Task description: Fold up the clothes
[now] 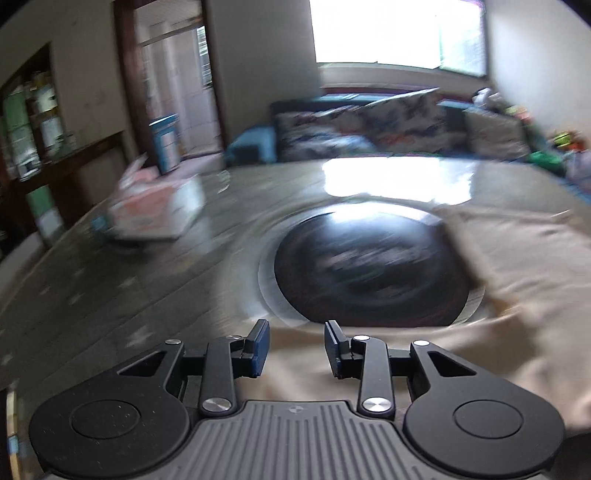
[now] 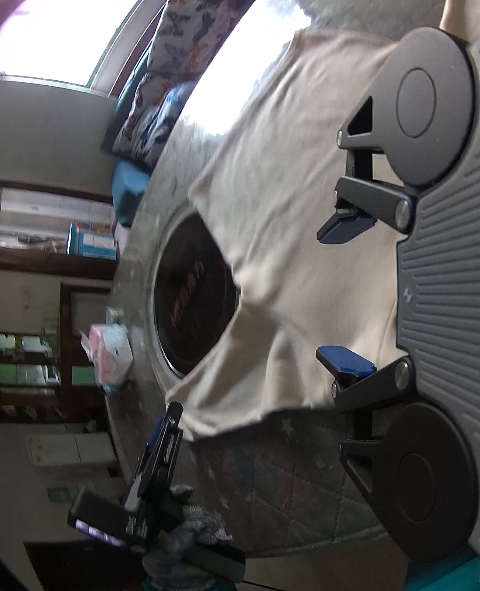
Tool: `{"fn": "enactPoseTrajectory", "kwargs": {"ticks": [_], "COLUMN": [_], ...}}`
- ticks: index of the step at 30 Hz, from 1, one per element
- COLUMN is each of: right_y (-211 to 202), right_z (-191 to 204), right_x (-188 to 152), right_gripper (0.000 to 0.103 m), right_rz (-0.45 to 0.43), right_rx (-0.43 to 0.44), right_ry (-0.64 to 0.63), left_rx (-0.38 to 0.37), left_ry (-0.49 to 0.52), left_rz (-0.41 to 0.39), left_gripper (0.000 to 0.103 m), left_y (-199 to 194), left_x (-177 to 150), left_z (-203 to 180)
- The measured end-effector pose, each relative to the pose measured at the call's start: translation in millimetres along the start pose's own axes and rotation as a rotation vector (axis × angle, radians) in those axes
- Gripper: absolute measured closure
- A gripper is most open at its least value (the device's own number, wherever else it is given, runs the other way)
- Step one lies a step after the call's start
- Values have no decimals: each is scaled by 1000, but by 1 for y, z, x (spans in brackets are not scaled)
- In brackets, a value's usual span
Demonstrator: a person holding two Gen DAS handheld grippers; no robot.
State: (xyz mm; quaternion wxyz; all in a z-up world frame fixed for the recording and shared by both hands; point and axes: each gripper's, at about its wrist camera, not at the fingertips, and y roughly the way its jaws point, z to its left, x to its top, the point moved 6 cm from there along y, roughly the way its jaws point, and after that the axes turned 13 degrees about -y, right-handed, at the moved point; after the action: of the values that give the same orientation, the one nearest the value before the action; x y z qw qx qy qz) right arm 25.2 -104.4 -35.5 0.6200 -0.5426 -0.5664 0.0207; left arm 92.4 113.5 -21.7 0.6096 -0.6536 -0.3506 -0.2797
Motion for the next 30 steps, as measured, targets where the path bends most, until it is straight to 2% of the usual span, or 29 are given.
{"fn": "enactPoseTrajectory", "kwargs": {"ticks": [6,11,14,18,24,30], "right_y": [-22,-28,-31,-40,-54,-59], "right_z": [-36,-47,-43,-37,-26,-18], "right_x": [-27,-57,-72,-77,-78,-84], "right_gripper": [41,44,46,46,46,47], "right_rz": [58,117,137,138,106,88], "right_rx": [-90,-113,-113,-124,-140,-141], "right_ry": [63,115,109,85,64,73], "left_rx": [-219,-328,-332,-299,-295,-330], "left_ry": [51,100,147,172,186,232], "left_rz": [0,42,70,110,91,80], "left_gripper": [68,67,68,68,68,68], "left_y": [-7,5,15,25,18,-1], "left_x": [6,-6,-20,-39,-45,-51], "left_z": [-84,-143,-161,-159,-148,-165]}}
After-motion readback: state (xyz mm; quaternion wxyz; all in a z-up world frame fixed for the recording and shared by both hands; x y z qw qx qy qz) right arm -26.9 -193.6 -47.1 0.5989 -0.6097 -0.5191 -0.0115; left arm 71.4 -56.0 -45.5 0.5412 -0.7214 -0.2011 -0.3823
